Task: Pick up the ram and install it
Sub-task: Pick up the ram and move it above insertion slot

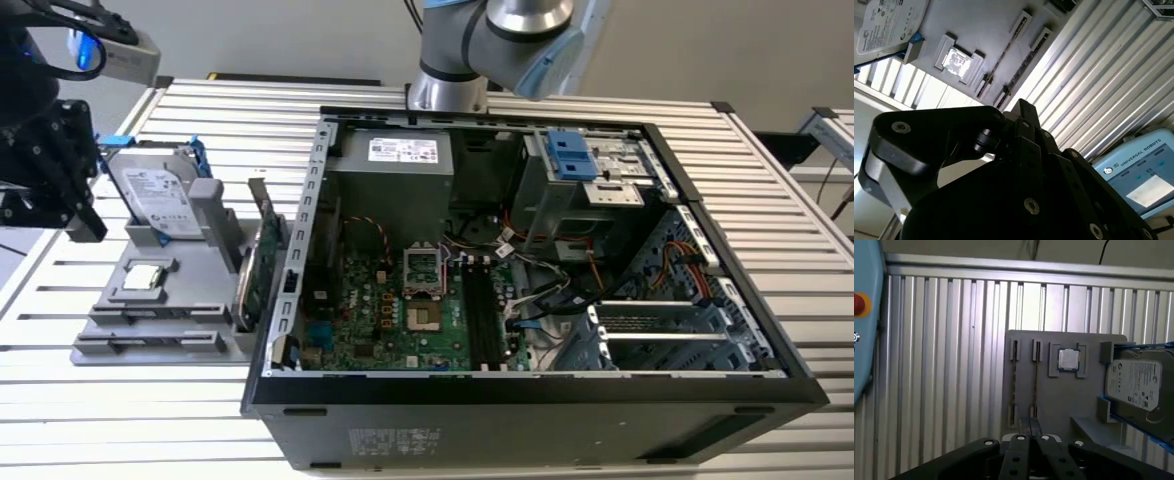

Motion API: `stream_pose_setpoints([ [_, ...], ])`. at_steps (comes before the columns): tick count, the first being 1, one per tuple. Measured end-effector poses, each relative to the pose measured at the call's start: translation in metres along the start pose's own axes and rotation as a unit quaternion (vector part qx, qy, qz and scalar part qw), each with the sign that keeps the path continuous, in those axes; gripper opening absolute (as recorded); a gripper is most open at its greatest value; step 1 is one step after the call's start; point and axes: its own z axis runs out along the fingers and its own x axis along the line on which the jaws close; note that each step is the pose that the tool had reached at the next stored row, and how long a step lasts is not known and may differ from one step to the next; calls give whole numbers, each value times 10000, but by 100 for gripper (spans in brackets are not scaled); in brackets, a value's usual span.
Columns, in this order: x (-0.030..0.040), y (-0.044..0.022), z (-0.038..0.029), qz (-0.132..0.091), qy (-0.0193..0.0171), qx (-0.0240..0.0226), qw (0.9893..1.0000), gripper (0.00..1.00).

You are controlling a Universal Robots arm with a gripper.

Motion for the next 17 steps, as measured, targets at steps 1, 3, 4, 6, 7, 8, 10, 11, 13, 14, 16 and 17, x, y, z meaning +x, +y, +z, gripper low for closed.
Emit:
stream_pose_setpoints([
  [1, 0, 0, 0, -60, 1, -1, 10000, 0],
  [3, 0, 0, 0, -160, 4, -2, 9999, 0],
  [4, 0, 0, 0, -180, 4, -2, 9998, 0],
  [6, 0, 0, 0, -181, 4, -2, 9998, 0],
  [7, 0, 0, 0, -181, 4, -2, 9998, 0],
  [8, 0, 0, 0, -181, 4, -2, 9998, 0],
  [10, 0, 0, 0, -182, 4, -2, 9998, 0],
  [11, 0, 0, 0, -182, 4, -2, 9998, 0],
  [13, 0, 0, 0, -183, 4, -2, 9998, 100],
  [14, 0, 0, 0, -183, 4, -2, 9998, 100],
  [16, 0, 0, 0, -184, 4, -2, 9998, 100],
  [17, 0, 0, 0, -184, 4, -2, 9998, 100],
])
